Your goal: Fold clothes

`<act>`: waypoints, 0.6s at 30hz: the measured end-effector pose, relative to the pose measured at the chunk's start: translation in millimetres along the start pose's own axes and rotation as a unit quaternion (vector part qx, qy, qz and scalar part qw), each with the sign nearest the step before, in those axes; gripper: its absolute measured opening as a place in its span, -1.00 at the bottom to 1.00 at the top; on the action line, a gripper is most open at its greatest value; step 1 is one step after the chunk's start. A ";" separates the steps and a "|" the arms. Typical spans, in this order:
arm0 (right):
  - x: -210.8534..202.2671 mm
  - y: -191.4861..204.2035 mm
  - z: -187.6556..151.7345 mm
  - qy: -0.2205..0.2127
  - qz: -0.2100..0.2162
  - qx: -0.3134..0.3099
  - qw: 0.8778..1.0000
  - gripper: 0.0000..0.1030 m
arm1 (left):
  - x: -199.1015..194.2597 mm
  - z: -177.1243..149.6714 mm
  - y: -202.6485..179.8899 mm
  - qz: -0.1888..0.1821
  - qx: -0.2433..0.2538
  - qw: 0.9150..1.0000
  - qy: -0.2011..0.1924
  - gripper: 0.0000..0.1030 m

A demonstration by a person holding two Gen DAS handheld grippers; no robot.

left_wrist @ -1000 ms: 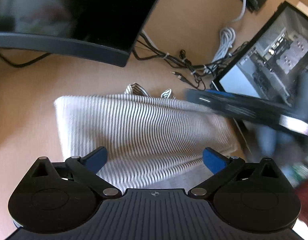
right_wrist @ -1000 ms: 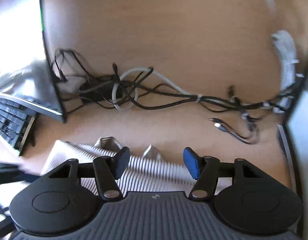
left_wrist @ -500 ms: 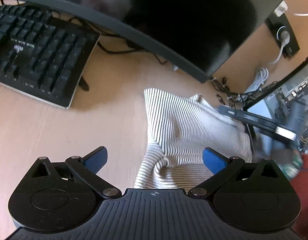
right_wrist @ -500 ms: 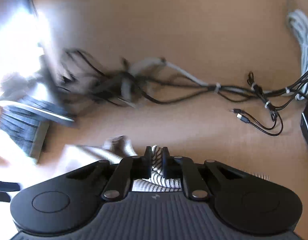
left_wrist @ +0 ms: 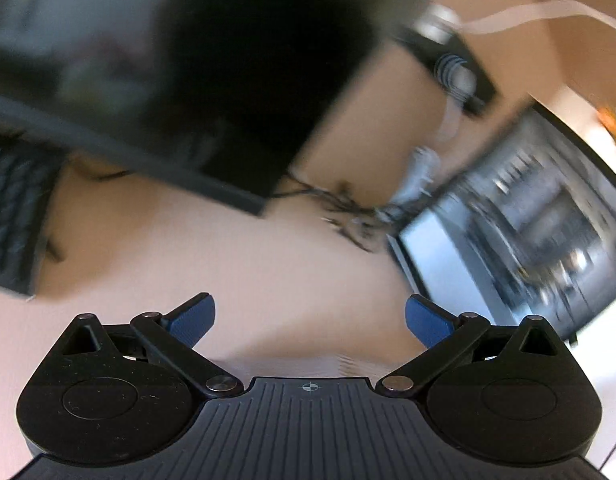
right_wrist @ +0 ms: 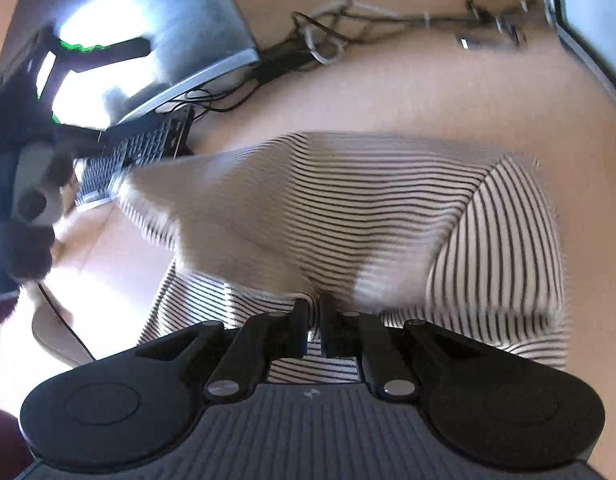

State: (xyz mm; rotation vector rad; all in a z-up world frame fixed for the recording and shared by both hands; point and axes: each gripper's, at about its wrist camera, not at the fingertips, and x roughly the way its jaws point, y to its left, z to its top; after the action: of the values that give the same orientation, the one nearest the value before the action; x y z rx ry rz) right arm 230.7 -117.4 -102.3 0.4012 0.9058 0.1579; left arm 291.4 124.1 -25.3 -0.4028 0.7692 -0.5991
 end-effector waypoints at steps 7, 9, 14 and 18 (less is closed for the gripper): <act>-66.3 5.0 10.0 -0.093 -0.032 -0.020 0.995 -0.27 | 21.3 -53.2 1.6 0.045 0.070 0.991 0.108 0.73; -75.5 2.6 14.4 -0.119 -0.054 -0.015 0.991 -0.25 | 24.2 -63.7 9.1 0.045 0.062 0.990 0.121 0.79; -26.7 -16.6 11.4 -0.059 -0.135 -0.022 0.989 -0.21 | 26.2 -69.1 5.2 0.043 0.067 0.988 0.132 0.88; -22.7 -17.0 -1.2 -0.062 -0.139 -0.059 0.987 -0.19 | 4.6 -50.5 4.0 0.038 0.044 0.993 0.103 0.93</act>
State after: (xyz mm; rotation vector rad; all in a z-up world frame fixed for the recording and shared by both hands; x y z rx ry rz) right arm 215.2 -139.4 -93.3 0.1697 0.8162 -0.0696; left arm 257.9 118.0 -63.0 -0.2313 0.9467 -0.6071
